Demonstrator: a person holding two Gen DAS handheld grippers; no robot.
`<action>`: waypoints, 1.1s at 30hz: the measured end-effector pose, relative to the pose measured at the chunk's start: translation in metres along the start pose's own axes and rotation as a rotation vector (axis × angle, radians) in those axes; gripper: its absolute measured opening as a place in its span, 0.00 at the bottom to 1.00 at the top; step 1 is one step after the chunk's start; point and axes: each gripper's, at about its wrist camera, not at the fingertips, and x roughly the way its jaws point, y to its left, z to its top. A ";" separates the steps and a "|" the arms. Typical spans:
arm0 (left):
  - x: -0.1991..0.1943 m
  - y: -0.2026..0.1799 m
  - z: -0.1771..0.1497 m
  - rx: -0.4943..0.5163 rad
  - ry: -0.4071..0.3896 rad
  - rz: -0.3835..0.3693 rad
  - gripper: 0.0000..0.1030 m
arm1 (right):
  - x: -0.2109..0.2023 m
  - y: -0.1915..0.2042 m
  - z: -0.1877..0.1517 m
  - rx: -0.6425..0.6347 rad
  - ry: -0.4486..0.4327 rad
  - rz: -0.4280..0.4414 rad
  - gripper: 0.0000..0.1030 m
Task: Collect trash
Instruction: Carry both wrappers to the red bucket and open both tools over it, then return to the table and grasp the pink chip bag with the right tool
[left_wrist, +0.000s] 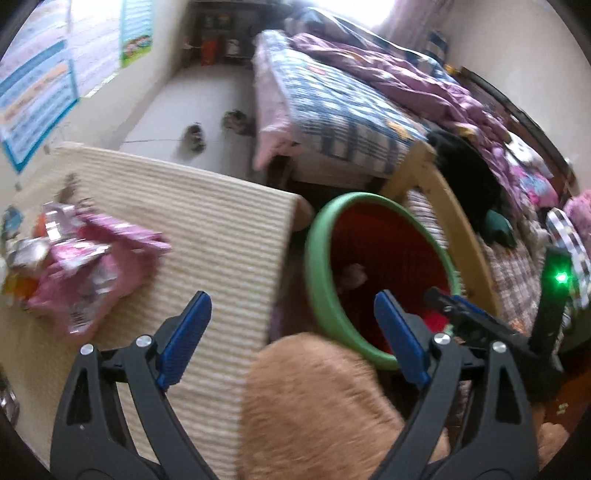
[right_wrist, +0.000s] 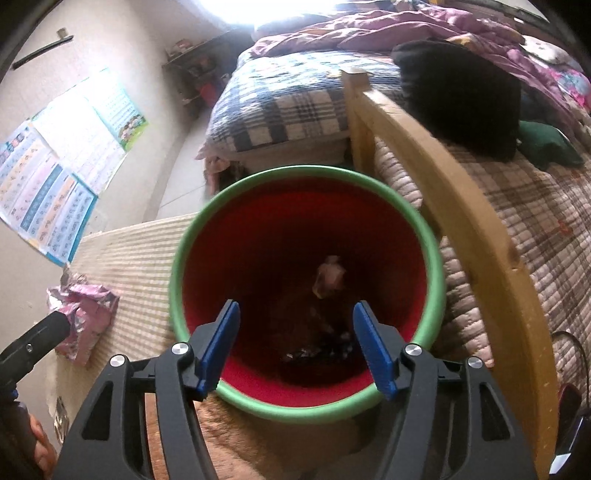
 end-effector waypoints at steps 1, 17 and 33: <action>-0.005 0.010 -0.002 -0.010 -0.009 0.021 0.85 | 0.000 0.005 -0.001 -0.012 0.001 0.004 0.61; -0.077 0.153 -0.045 -0.166 -0.167 0.485 0.95 | 0.014 0.100 -0.019 -0.186 0.078 0.117 0.62; -0.108 0.156 -0.078 -0.116 -0.304 0.460 0.95 | 0.113 0.279 -0.043 -0.121 0.353 0.402 0.68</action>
